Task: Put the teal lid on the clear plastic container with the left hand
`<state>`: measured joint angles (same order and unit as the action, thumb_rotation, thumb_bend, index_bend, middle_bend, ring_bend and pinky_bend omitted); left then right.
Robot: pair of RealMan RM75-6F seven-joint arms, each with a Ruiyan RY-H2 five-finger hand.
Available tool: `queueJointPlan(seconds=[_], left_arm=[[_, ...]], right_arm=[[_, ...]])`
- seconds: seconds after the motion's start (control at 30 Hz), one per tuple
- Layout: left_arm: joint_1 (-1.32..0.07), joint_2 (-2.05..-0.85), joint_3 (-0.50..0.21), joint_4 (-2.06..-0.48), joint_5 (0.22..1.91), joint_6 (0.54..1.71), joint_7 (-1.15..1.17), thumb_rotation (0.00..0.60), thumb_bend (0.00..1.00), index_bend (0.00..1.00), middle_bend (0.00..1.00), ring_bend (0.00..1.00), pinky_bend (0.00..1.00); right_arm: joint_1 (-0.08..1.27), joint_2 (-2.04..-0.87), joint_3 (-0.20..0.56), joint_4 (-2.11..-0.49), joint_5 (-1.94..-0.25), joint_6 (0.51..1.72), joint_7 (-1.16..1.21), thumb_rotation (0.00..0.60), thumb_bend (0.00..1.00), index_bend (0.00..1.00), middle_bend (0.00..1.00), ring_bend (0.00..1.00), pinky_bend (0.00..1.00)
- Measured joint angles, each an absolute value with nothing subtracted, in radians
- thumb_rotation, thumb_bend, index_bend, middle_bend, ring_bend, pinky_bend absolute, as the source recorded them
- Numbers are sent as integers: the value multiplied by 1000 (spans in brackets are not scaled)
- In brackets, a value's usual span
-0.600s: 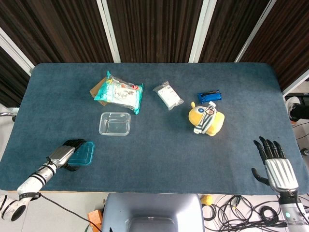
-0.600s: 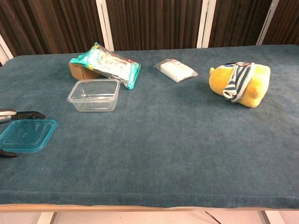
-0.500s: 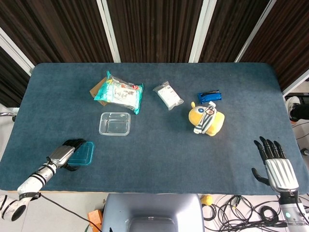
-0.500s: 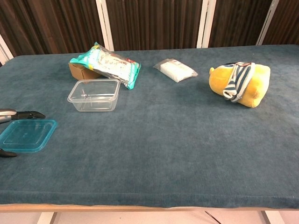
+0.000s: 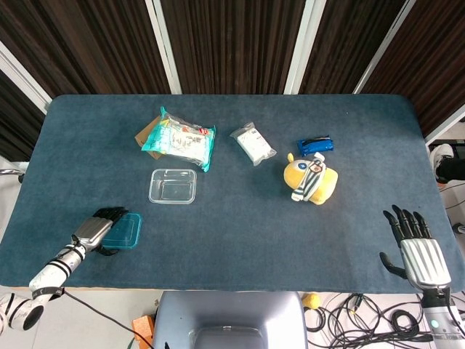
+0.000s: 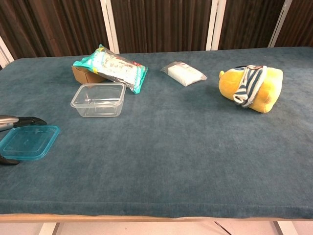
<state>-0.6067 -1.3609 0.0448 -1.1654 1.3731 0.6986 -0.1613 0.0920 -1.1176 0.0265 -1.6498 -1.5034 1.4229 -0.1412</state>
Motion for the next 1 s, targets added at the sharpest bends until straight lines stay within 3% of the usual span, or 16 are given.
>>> queueJointPlan(seconds=[0.13, 0.3, 0.53, 0.67, 1.0], left_arm=[[-604, -1371, 41, -1158, 1351, 695, -121, 600, 202, 46, 264, 329, 289], [-595, -1388, 39, -1140, 1334, 700, -90, 600, 212, 142, 468, 501, 392], [-586, -1400, 39, -1125, 1347, 728, -83, 600, 255, 488, 763, 748, 528], [-574, -1394, 32, -1135, 1366, 789, -92, 600, 272, 545, 821, 806, 580], [-553, -1308, -7, -1248, 1383, 886, -123, 600, 286, 571, 857, 840, 610]], right_arm=[[91, -1116, 26, -1648, -1504, 1424, -137, 600, 252, 0, 0, 0, 0], [90, -1117, 25, -1647, -1505, 1424, -140, 600, 252, 0, 0, 0, 0], [90, -1117, 26, -1648, -1505, 1425, -140, 600, 252, 0, 0, 0, 0], [90, -1116, 25, -1647, -1505, 1423, -138, 600, 252, 0, 0, 0, 0], [89, -1115, 20, -1649, -1514, 1425, -134, 600, 252, 0, 0, 0, 0]])
